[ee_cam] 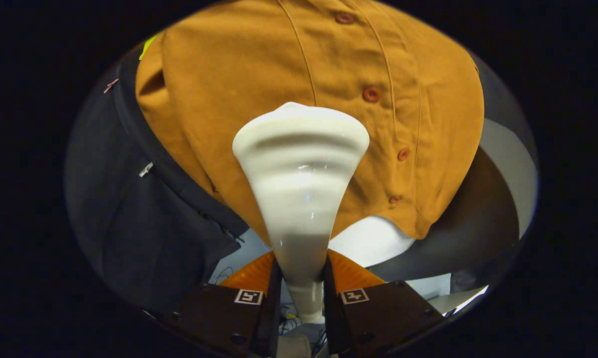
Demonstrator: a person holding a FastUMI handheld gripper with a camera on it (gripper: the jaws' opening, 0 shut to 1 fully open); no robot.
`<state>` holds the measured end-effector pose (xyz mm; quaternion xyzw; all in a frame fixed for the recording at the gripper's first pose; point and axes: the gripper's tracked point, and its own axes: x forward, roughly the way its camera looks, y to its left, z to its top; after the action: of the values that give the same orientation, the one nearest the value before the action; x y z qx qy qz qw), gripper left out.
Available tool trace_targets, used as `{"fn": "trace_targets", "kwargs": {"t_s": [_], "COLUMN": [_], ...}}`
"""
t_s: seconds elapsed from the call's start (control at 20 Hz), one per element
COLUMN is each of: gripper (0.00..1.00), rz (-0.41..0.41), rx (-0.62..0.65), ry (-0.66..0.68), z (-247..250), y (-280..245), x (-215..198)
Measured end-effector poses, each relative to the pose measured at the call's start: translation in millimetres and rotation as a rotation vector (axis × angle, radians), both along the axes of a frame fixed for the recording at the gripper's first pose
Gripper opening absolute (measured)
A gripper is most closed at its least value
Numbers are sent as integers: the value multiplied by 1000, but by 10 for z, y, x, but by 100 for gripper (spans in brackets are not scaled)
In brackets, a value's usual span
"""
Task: Iron the clothes twice with a garment steamer, once on the left side and once on the right side.
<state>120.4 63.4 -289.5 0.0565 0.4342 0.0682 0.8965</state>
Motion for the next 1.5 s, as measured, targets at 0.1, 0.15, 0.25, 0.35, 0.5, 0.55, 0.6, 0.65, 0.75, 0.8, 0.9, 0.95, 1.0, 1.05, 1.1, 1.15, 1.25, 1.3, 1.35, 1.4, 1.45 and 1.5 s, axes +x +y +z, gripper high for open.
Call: {"fn": "trace_targets", "kwargs": {"t_s": [0.1,0.15,0.25,0.35,0.5,0.55,0.6,0.65,0.75,0.8,0.9,0.95,1.0,1.05,1.1,1.15,1.25,1.3,1.35,1.4,1.45,1.5], "gripper": [42,42,42,41,42,41,42,42,41,41,41,41,41,41,41,41,41,41,41,41,41,41], "rz": [0,1,4,2,10,12,13,9,-1,-7,-17,-22,-29,-35,-40,-44,-44,-43,-43,-42,-42,-41], "rx": [0,2,4,6,7,-1,-6,-9,-8,-6,-12,-14,-14,-11,-8,-5,-5,-10,-15,-18,-18,-18], "ry": [-67,-99,-159,-216,-292,-318,-344,-370,-419,-444,-503,-530,-558,-585,-607,-630,-671,-688,-704,-717,-732,-744], "z": [266,424,707,923,1183,1279,1361,1448,1638,1724,1891,1978,2060,2145,2208,2264,2364,2402,2432,2464,2495,2529], "y": [-20,-27,-89,-145,-226,-254,-284,-319,-382,-410,-482,-517,-556,-584,-613,-641,-691,-714,-741,-759,-773,-794], "x": [62,70,84,109,120,132,147,161,180,194,223,238,254,258,278,298,336,351,362,375,383,386]}}
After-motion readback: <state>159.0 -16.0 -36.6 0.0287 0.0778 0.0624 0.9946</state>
